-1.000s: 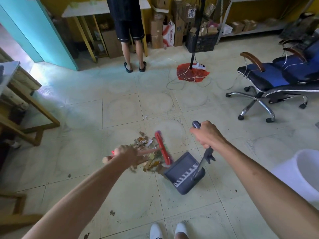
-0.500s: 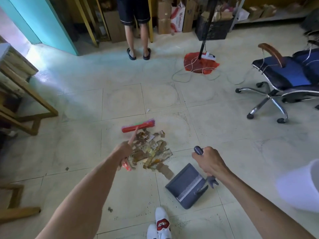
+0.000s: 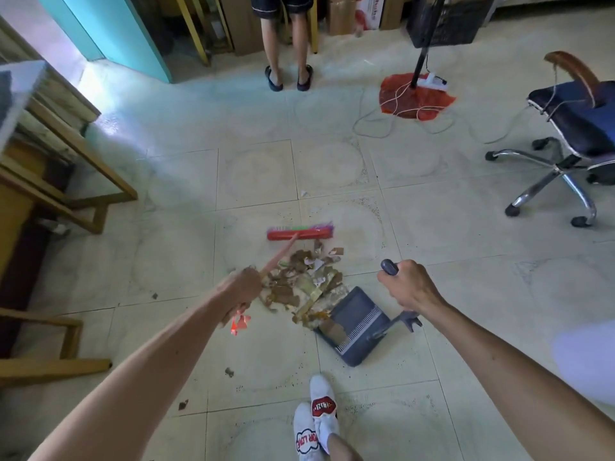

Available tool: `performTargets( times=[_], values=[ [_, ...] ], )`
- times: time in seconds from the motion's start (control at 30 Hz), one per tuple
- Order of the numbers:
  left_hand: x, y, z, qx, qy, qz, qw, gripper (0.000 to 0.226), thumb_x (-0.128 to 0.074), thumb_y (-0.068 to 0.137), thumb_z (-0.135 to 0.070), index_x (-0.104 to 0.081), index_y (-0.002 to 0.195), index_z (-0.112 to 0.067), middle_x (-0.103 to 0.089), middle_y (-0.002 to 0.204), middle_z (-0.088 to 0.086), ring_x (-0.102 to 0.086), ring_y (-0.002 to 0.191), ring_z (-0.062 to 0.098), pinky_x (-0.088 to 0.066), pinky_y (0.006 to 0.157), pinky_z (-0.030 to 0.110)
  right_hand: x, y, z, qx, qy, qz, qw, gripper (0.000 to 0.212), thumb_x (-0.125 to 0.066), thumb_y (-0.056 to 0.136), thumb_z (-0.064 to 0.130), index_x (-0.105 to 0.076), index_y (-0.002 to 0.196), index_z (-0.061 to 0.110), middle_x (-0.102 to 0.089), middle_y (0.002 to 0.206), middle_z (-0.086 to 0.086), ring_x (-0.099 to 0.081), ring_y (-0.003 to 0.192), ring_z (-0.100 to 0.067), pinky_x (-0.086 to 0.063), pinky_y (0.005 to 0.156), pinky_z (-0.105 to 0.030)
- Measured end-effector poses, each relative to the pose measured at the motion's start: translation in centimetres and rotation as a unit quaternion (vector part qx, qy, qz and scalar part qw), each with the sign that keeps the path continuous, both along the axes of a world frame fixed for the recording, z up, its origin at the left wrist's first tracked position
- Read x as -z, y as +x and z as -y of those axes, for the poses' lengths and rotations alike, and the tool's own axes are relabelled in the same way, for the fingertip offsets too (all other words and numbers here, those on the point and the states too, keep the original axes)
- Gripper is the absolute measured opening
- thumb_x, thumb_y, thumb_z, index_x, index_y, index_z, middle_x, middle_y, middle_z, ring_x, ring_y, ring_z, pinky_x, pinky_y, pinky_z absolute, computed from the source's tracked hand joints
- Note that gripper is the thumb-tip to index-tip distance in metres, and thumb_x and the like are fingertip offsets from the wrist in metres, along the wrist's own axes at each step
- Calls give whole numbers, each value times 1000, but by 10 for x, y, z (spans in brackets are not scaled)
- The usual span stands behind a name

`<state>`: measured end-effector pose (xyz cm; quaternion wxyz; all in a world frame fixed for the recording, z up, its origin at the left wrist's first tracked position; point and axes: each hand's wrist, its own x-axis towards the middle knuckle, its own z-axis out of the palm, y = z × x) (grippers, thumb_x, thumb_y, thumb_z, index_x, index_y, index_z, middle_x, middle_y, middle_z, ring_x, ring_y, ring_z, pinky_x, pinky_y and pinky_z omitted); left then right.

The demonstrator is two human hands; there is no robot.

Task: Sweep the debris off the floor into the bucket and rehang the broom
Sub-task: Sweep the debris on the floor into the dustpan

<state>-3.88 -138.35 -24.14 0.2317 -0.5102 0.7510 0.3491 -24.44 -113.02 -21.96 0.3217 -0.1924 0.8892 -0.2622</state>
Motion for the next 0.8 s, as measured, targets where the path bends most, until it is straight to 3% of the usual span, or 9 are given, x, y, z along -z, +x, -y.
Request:
performTargets(
  times=[0.07,0.1,0.17,0.23,0.37,0.5,0.63,0.8],
  values=[
    [12,-9,-5,17,-26,9,999,34,-41,103,-12,-57,131,0,-66,122,16,-68,103,30,-55,78,33,3,-7,0,0,-1,-6,1000,32,-59,83,23,-45,56,14,-45,52,-7,-38,45,-20,-32,47,-28],
    [19,-12,-9,26,-35,13,999,35,-43,102,-14,-57,131,-2,-66,120,15,-67,94,28,-53,71,29,6,-9,-1,-4,0,-9,1000,33,-59,83,23,-44,55,15,-45,51,-6,-38,45,-20,-31,46,-28],
    [37,-21,-18,30,-25,7,999,33,-47,101,-14,-57,129,0,-64,95,9,-55,62,16,-43,45,18,14,-14,-1,-12,-2,-18,1000,34,-60,83,23,-42,54,16,-43,50,-4,-36,43,-19,-30,45,-27],
    [54,-26,-34,55,-9,14,998,28,-49,101,-10,-58,125,0,-52,72,0,-46,47,7,-33,28,11,19,-19,1,-22,-3,-29,999,35,-60,82,24,-41,53,17,-42,48,-2,-34,41,-18,-29,43,-26],
    [65,-8,-63,88,15,53,995,30,-46,98,-4,-56,127,-1,-52,76,0,-51,49,5,-37,33,13,15,-37,10,-38,-12,-47,998,38,-60,84,22,-37,54,15,-37,51,-4,-30,46,-18,-26,45,-27],
    [41,22,-65,99,21,64,993,33,-42,99,-3,-54,129,1,-49,67,-4,-47,44,3,-37,31,12,11,-43,10,-56,-14,-58,997,37,-61,85,21,-38,57,14,-38,53,-4,-31,49,-17,-25,45,-27],
    [17,44,-47,116,-7,33,993,34,-38,106,-15,-58,134,-14,-50,66,-6,-44,43,3,-36,30,8,16,-49,8,-64,-10,-58,996,40,-63,86,23,-38,55,15,-39,51,-3,-32,42,-17,-23,38,-23],
    [3,76,-34,1,-23,3,1000,43,-42,105,-24,-44,147,-33,-60,65,-2,-45,34,4,-38,31,16,19,-64,6,-62,-6,-33,997,40,-61,88,23,-40,56,14,-40,50,-5,-34,42,-18,-28,43,-23]
  ],
)
